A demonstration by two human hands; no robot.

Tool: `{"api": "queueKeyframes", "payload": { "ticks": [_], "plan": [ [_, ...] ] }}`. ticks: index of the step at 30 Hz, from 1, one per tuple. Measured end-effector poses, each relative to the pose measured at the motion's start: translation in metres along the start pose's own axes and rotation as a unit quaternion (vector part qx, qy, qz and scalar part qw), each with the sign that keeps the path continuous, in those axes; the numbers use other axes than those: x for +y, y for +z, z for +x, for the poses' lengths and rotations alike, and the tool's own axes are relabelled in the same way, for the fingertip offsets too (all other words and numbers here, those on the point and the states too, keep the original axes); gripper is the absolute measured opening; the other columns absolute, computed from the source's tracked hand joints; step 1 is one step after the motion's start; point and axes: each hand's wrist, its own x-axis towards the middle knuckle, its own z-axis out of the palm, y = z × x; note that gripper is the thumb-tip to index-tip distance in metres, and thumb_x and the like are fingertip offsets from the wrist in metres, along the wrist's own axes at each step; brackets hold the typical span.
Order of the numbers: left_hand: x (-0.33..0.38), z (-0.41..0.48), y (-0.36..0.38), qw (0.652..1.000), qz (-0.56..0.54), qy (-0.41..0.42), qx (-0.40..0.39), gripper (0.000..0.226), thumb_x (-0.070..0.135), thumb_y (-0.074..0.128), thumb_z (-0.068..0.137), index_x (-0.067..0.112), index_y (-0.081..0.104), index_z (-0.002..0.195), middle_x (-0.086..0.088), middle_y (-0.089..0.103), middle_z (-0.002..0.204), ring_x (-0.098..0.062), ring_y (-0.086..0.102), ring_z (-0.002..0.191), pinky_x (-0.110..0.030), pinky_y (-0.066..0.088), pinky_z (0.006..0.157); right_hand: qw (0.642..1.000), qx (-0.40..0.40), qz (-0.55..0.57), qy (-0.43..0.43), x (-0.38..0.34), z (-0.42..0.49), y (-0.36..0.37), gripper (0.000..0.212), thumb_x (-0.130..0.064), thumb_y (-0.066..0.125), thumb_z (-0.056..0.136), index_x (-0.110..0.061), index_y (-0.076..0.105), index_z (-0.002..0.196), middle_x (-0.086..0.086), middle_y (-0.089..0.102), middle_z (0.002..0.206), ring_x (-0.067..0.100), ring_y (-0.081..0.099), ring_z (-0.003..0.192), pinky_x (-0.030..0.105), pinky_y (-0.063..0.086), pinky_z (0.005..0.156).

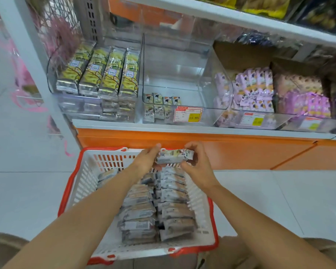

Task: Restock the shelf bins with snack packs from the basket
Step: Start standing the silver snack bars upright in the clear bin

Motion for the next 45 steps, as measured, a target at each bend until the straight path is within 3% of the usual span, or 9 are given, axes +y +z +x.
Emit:
{"api": "queueKeyframes", "payload": {
  "ticks": [8,14,18,22,26,29,36,40,45],
  "plan": [
    [0.026,-0.017,0.001,0.991,0.012,0.128,0.048,0.023,0.030,0.058,0.098,0.008,0.064,0.097,-0.008,0.061,0.078,-0.015,0.055,0.063,-0.019,0.048,0.058,0.993,-0.070,-0.074,-0.060,-0.020,-0.008,-0.030,0.024,-0.014,0.076,0.083,-0.016,0.057,0.098,-0.001,0.060,0.099,0.009,0.055,0.082,0.026,0.048,0.076],
    [0.049,-0.033,-0.004,0.961,0.112,0.224,0.113,0.026,0.044,0.053,0.097,0.020,0.062,0.101,-0.001,0.065,0.076,-0.023,0.064,0.071,-0.045,0.055,0.071,0.973,-0.119,-0.133,-0.149,-0.051,-0.002,-0.038,0.017,-0.010,0.069,0.087,-0.014,0.061,0.101,0.001,0.060,0.096,0.018,0.058,0.081,0.035,0.051,0.072],
    [0.066,-0.038,-0.013,0.836,0.256,0.373,0.310,0.043,0.044,0.035,0.098,0.017,0.053,0.126,-0.001,0.062,0.102,-0.020,0.057,0.094,-0.036,0.044,0.078,0.975,-0.036,-0.121,-0.185,-0.081,0.017,-0.049,0.020,-0.012,0.067,0.085,-0.021,0.062,0.102,-0.005,0.059,0.096,0.006,0.056,0.082,0.020,0.048,0.070],
    [0.063,-0.020,-0.037,0.709,0.455,0.434,0.320,0.052,0.031,0.035,0.091,0.011,0.049,0.137,-0.009,0.051,0.137,-0.029,0.040,0.135,-0.047,0.028,0.114,0.970,0.058,-0.150,-0.183,-0.109,0.053,-0.067,0.018,-0.014,0.069,0.088,-0.022,0.064,0.104,-0.004,0.061,0.092,0.004,0.055,0.076,0.017,0.048,0.064],
    [0.051,-0.001,-0.047,0.669,0.560,0.393,0.290,0.066,0.033,0.031,0.090,0.011,0.030,0.153,-0.010,0.030,0.158,-0.028,0.014,0.150,-0.051,0.006,0.121,0.962,0.109,-0.218,-0.125,-0.121,0.097,-0.073,0.018,-0.027,0.070,0.087,-0.023,0.068,0.105,0.000,0.063,0.093,0.009,0.058,0.072,0.028,0.052,0.066],
    [0.042,0.007,-0.050,0.634,0.588,0.402,0.302,0.073,0.033,0.040,0.090,0.011,0.019,0.156,-0.010,0.017,0.162,-0.029,0.006,0.151,-0.051,-0.001,0.122,0.949,0.119,-0.280,-0.080,-0.124,0.123,-0.069,0.019,-0.030,0.072,0.086,-0.022,0.069,0.103,-0.003,0.063,0.091,-0.001,0.053,0.068,0.016,0.043,0.059],
    [0.032,0.029,-0.052,0.607,0.562,0.449,0.337,0.081,0.024,0.055,0.085,0.009,0.019,0.156,-0.011,0.013,0.163,-0.029,0.007,0.151,-0.051,-0.004,0.121,0.914,0.042,-0.404,0.025,-0.113,0.168,-0.056,0.016,-0.033,0.074,0.084,-0.020,0.072,0.094,-0.009,0.056,0.072,0.011,0.055,0.070,0.023,0.038,0.055],
    [0.028,0.039,-0.052,0.594,0.552,0.472,0.346,0.073,0.028,0.038,0.089,0.011,0.015,0.156,-0.008,0.012,0.163,-0.028,0.001,0.151,-0.051,-0.007,0.121,0.884,-0.019,-0.462,0.068,-0.102,0.186,-0.049,0.015,-0.032,0.078,0.080,-0.021,0.072,0.088,0.004,0.068,0.104,0.020,0.063,0.094,0.027,0.046,0.074],
    [0.028,0.043,-0.051,0.596,0.541,0.479,0.350,0.072,0.028,0.033,0.089,0.011,0.011,0.156,-0.007,0.012,0.162,-0.026,-0.006,0.151,-0.050,-0.008,0.121,0.872,-0.098,-0.463,0.124,-0.098,0.193,-0.048,0.018,-0.024,0.078,0.080,-0.019,0.070,0.096,0.003,0.053,0.134,0.023,0.051,0.121,0.030,0.040,0.100]
  ]
}}
